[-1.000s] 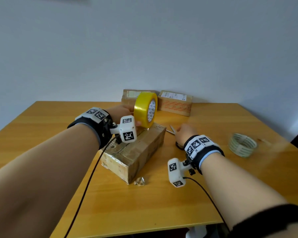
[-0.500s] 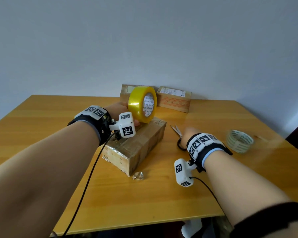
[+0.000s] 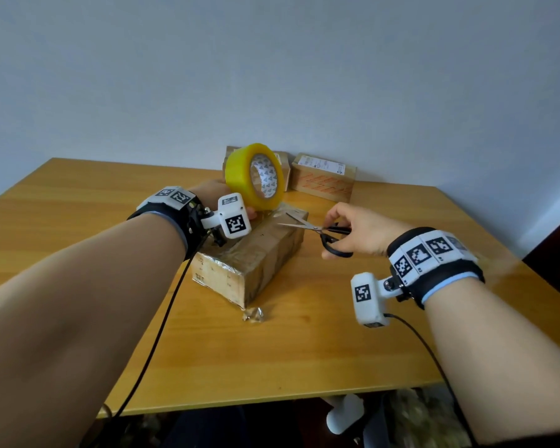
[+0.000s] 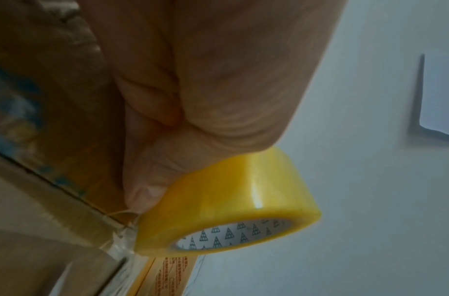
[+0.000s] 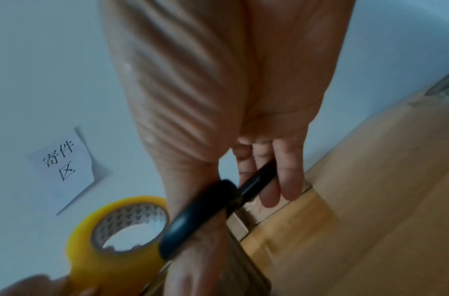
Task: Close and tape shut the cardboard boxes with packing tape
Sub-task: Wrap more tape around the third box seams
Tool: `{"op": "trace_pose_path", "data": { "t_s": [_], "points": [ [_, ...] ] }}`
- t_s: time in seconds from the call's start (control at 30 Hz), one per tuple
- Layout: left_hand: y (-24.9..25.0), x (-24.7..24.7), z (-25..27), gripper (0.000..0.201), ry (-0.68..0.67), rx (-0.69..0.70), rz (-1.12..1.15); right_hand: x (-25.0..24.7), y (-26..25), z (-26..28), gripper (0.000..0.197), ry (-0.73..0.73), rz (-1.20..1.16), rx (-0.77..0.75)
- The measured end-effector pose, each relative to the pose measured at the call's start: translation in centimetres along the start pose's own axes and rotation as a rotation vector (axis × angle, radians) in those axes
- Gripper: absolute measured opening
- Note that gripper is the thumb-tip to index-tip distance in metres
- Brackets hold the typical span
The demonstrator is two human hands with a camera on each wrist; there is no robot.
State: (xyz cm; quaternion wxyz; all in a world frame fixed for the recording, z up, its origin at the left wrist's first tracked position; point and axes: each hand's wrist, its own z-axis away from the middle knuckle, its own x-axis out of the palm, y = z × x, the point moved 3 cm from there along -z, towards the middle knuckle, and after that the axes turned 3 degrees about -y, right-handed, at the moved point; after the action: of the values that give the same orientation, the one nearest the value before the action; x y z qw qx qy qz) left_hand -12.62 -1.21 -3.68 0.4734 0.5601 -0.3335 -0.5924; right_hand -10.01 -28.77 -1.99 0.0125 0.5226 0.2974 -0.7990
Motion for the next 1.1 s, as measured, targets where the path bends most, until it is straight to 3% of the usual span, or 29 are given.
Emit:
{"op": "trace_pose_path", "data": {
  "t_s": [0.1,0.27,0.37,0.5,0.6,0.77,0.87,0.93,1.03,1.1],
  "points": [
    [-0.2,0.2,-0.1,0.046,-0.012,-0.064,0.037,0.8,-0.8,-0.6,0.056,0.054,0.033,-0.048],
    [-0.6,0.0,-0.5,0.055,0.018,-0.016,0.104,1.0,-1.4,-1.0,0.053,0.097,0.004,-0.079],
    [-0.3,-0.1,0.2,0.058,-0.074,0.018,-0.131,-0.1,-1.2,-0.5,0.049,0.058,0.028,-0.052],
    [-0.1,-0.2,0.5,0.045,-0.089,0.068,-0.252,-2.3,-0.9,0.6,0.047,0.056,0.163,0.015],
    [0.0,-0.3,0.5,0.04,-0.099,0.089,-0.207,-3.2,-0.7,1.1,0.049,0.079,0.154,0.033],
    [-0.4,-0.3,0.5,0.067,-0.121,0.053,-0.142,-1.6,-1.5,0.1,0.05,0.066,0.083,-0.017],
    [0.0,-0.1,0.7,0.049,-0.08,0.028,-0.087,0.1,-2.2,-0.9,0.049,0.099,0.026,-0.079],
    [-0.1,-0.2,0.5,0.051,-0.014,-0.03,0.035,1.2,-2.3,-1.5,0.048,0.086,-0.002,-0.093],
    [0.1,0.0,1.0,0.061,-0.059,0.026,-0.182,1.9,-2.0,-2.0,0.042,0.098,-0.041,-0.091],
    [-0.1,-0.3,0.6,0.066,-0.056,0.029,-0.205,1.9,-1.8,-2.2,0.036,0.133,-0.062,-0.089]
  ]
}}
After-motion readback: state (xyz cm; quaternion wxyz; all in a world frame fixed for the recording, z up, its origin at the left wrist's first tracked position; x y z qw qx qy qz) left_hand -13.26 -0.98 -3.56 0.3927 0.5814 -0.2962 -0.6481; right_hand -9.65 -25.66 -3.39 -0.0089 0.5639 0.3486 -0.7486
